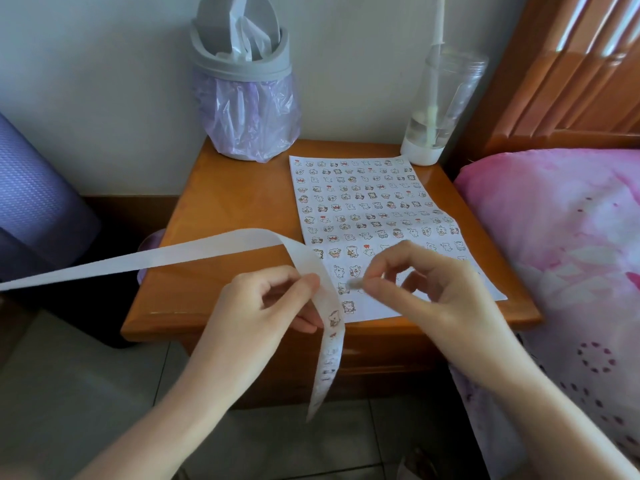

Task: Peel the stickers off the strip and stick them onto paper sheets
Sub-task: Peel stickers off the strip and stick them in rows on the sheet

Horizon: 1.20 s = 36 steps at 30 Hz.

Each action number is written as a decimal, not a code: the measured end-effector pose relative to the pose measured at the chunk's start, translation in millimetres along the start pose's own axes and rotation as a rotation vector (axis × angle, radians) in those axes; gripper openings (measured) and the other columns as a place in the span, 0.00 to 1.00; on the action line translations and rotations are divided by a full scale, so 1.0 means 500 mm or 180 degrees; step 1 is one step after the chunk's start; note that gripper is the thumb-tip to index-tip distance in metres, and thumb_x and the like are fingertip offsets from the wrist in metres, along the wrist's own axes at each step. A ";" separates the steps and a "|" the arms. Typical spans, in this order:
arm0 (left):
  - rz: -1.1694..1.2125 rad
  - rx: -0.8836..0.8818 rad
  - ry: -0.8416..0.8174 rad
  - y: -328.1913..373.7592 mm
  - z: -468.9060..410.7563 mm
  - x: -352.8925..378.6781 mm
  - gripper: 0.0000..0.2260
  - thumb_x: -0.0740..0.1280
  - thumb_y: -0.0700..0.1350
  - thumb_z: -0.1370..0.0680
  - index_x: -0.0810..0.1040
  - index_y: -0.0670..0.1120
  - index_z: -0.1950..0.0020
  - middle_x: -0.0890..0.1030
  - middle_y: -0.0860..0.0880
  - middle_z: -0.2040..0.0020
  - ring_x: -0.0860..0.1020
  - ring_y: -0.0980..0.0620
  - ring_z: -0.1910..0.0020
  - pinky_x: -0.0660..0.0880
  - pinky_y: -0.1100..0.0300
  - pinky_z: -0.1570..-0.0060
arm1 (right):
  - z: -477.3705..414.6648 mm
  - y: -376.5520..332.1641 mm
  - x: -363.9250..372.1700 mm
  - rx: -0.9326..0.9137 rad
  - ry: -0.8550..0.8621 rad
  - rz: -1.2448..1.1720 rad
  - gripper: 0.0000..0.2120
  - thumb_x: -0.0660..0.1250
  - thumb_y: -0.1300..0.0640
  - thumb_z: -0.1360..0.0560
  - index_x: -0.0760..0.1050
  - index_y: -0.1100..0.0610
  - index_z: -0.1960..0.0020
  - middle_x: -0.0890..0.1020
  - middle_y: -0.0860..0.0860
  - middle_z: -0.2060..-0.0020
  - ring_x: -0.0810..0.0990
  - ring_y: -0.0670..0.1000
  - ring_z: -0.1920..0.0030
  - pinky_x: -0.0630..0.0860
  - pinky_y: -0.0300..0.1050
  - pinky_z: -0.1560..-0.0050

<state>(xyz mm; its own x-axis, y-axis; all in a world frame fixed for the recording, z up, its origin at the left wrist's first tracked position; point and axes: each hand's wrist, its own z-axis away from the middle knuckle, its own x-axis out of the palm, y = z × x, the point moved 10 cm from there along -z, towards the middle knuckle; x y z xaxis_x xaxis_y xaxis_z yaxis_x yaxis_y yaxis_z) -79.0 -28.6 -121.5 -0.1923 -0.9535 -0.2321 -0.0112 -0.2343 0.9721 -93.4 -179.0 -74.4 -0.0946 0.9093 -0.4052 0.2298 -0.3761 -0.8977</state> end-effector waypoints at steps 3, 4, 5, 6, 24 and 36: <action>-0.0119 0.0006 0.0024 -0.005 0.000 -0.003 0.08 0.64 0.47 0.24 0.82 0.48 0.54 0.85 0.52 0.63 0.83 0.54 0.65 0.81 0.61 0.62 | -0.014 0.036 -0.046 0.0408 0.0211 -0.0021 0.08 0.71 0.50 0.33 0.80 0.54 0.60 0.83 0.45 0.65 0.76 0.40 0.67 0.71 0.31 0.67; -0.0157 0.0007 0.0022 -0.006 0.000 -0.003 0.08 0.64 0.47 0.24 0.82 0.48 0.53 0.85 0.53 0.63 0.83 0.55 0.65 0.81 0.61 0.62 | -0.017 0.054 -0.054 0.0577 0.0217 0.0010 0.05 0.72 0.53 0.32 0.80 0.54 0.59 0.82 0.44 0.67 0.76 0.40 0.70 0.71 0.30 0.68; -0.0187 0.0006 0.0013 -0.008 0.001 -0.001 0.08 0.64 0.47 0.24 0.82 0.49 0.53 0.85 0.53 0.63 0.83 0.55 0.65 0.81 0.61 0.62 | -0.020 0.070 -0.057 0.0717 0.0179 0.0032 0.03 0.72 0.55 0.30 0.81 0.55 0.59 0.82 0.43 0.69 0.75 0.39 0.72 0.71 0.29 0.69; -0.0210 -0.0001 0.0000 -0.009 0.000 0.001 0.08 0.64 0.47 0.24 0.82 0.49 0.53 0.85 0.53 0.63 0.83 0.55 0.65 0.81 0.60 0.61 | -0.021 0.081 -0.055 0.0826 0.0105 0.0049 0.02 0.72 0.57 0.30 0.81 0.56 0.58 0.81 0.43 0.70 0.75 0.39 0.73 0.70 0.28 0.70; -0.0625 -0.0112 0.0013 -0.023 -0.003 0.004 0.08 0.63 0.51 0.24 0.81 0.53 0.50 0.85 0.57 0.62 0.82 0.57 0.68 0.79 0.65 0.63 | -0.033 0.111 -0.014 0.0802 -0.0231 0.0586 0.02 0.74 0.56 0.31 0.82 0.54 0.60 0.84 0.50 0.64 0.81 0.49 0.62 0.77 0.38 0.59; -0.0723 -0.0067 0.0033 -0.023 -0.004 0.003 0.08 0.63 0.51 0.24 0.81 0.53 0.51 0.84 0.57 0.63 0.82 0.59 0.69 0.77 0.69 0.66 | -0.030 0.108 -0.011 0.0738 -0.0195 0.0611 0.02 0.75 0.58 0.31 0.82 0.55 0.61 0.83 0.49 0.66 0.74 0.37 0.70 0.70 0.27 0.67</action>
<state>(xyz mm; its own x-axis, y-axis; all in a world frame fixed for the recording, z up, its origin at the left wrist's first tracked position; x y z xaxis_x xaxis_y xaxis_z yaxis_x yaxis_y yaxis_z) -77.2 -27.8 -133.3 -0.1770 -0.8777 -0.4453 -0.0327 -0.4470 0.8940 -65.9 -201.4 -117.9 -0.1307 0.8079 -0.5746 0.0226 -0.5770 -0.8164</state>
